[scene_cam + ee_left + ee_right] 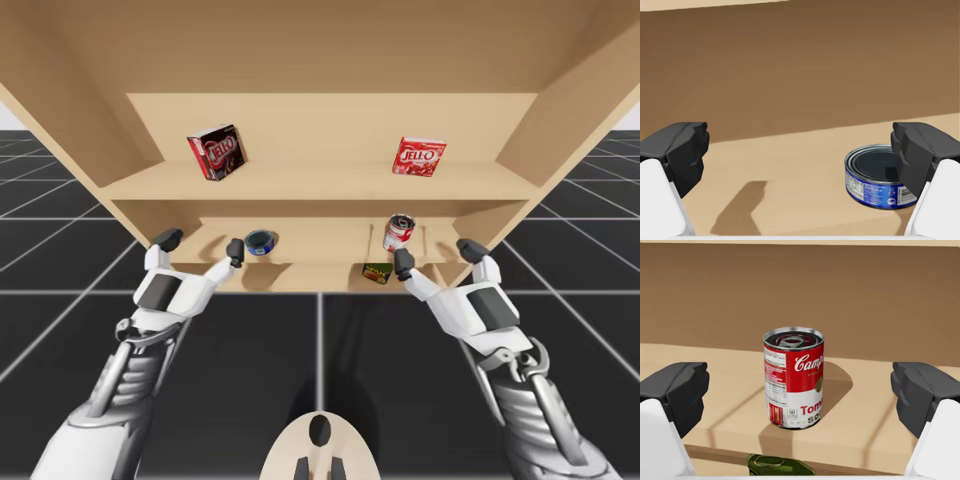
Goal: Look through the shelves, find the gelatin box, and take it.
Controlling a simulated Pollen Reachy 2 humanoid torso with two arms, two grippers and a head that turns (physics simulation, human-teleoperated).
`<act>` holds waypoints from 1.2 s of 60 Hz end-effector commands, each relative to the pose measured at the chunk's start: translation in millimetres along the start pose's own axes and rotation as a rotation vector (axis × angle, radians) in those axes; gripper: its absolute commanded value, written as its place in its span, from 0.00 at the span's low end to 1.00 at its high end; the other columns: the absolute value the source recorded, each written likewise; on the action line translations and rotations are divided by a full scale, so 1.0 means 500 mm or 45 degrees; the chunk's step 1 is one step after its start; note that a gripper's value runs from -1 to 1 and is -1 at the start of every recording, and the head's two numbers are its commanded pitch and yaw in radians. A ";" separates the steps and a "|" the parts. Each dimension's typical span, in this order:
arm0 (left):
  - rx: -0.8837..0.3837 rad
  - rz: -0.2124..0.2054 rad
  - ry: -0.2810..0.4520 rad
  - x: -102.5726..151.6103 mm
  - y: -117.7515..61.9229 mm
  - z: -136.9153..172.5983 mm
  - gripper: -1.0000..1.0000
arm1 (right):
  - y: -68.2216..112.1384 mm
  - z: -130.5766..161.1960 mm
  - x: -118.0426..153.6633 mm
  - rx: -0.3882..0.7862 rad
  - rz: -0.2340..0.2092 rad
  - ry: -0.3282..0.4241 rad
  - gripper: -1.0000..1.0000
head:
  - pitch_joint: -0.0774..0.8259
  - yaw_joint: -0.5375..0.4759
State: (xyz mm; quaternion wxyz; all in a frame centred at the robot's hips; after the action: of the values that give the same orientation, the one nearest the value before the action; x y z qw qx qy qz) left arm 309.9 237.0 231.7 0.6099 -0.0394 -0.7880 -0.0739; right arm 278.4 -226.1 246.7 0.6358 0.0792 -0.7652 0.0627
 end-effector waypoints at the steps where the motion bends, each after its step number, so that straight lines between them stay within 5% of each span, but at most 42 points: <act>1: 0.008 0.001 -0.001 0.002 0.003 0.001 0.00 | 0.005 0.001 -0.002 0.007 -0.050 0.007 0.00 | 0.10 0.51; 14: 0.009 -0.003 -0.001 0.000 0.001 0.000 0.00 | 0.004 -0.001 0.004 0.007 -0.031 -0.004 0.00 | 0.15 0.47; 36: 0.000 -0.009 -0.019 0.003 -0.002 0.004 0.00 | 0.017 0.011 0.021 -0.017 0.023 -0.039 0.00 | 0.23 0.27; 50: 0.005 0.013 -0.009 0.004 -0.003 0.005 0.00 | 0.043 0.053 0.109 -0.065 -0.043 -0.044 0.00 | 0.24 0.29; 64: -0.010 0.048 0.002 0.008 -0.005 0.006 0.00 | 0.087 0.077 0.225 -0.060 0.046 -0.061 0.00 | 0.26 0.28; 72: -0.013 0.052 0.004 0.010 -0.004 0.007 0.00 | 0.100 0.064 0.270 -0.038 0.031 -0.062 0.00 | 0.26 0.28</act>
State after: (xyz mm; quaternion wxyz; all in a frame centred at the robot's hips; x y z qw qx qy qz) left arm 305.7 235.3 234.5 0.6113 -0.0553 -0.7867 -0.0662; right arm 233.1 -200.0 333.0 0.6213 0.0622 -0.7793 0.0536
